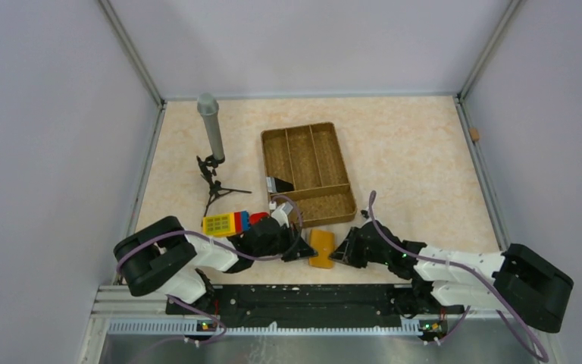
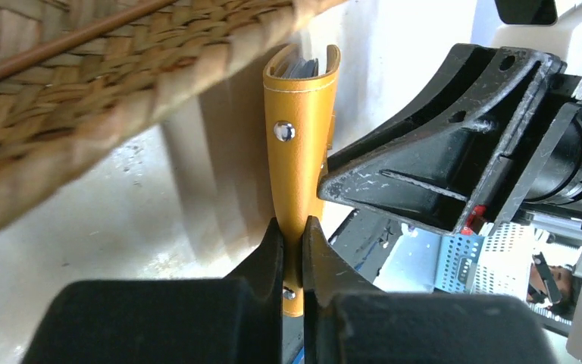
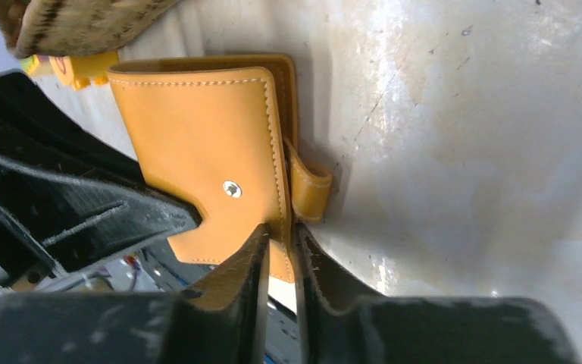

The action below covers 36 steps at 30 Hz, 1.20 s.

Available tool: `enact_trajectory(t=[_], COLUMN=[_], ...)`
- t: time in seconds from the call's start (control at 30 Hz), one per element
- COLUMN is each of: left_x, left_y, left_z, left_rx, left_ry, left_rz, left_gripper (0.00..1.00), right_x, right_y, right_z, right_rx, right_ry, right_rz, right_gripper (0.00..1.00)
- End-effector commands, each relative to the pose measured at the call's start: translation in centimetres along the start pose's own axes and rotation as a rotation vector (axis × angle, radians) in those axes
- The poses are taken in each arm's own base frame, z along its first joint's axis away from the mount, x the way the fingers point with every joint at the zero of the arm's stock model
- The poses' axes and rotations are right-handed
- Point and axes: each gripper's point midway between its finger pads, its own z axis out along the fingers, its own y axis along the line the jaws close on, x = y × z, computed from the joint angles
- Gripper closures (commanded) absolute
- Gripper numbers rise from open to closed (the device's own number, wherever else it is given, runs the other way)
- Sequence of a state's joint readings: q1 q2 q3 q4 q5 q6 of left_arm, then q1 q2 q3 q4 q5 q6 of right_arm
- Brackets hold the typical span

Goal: Put the credit cards into the card holder
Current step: Close the card holder at the corner of the board.

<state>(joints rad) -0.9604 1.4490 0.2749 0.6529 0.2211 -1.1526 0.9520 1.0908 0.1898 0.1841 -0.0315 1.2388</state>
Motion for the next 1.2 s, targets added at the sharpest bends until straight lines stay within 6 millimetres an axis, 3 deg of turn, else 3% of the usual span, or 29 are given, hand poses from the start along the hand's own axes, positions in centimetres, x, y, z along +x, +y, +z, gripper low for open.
enact_trajectory(t=[0.0, 0.1, 0.23, 0.5, 0.7, 0.93, 1.17], left_x=[-0.7, -1.0, -1.3, -1.0, -0.5, -0.7, -0.7], left_y=[-1.9, -2.4, -3.5, -6.7, -7.1, -7.9, -7.9], left_z=[-0.2, -1.2, -3.5, -9.1, -9.9, -10.0, -9.9], left_rx=[0.077, 0.088, 0.122, 0.292, 0.310, 0.348, 0.360], left_ry=[-0.021, -0.023, 0.006, 0.083, 0.131, 0.122, 0.128], left_rz=[0.069, 0.117, 0.218, 0.308, 0.290, 0.273, 0.255], left_gripper=[1.00, 1.00, 1.00, 1.00, 1.00, 1.00, 1.00], right_x=[-1.1, -3.0, -4.5, -3.5, -2.7, -2.8, -1.9], right_y=[0.5, 2.0, 4.8, 10.1, 13.2, 12.5, 12.9], right_z=[-1.7, -3.5, -5.7, -7.8, -9.0, -7.3, -7.2], right_rx=[-0.002, -0.048, -0.188, -0.464, -0.622, -0.571, -0.623], right_ry=[-0.021, -0.066, -0.097, -0.061, -0.028, 0.000, 0.052], right_rz=[-0.089, -0.144, -0.271, -0.485, -0.570, -0.598, -0.594], right_gripper=[0.67, 0.44, 0.32, 0.40, 0.48, 0.47, 0.48])
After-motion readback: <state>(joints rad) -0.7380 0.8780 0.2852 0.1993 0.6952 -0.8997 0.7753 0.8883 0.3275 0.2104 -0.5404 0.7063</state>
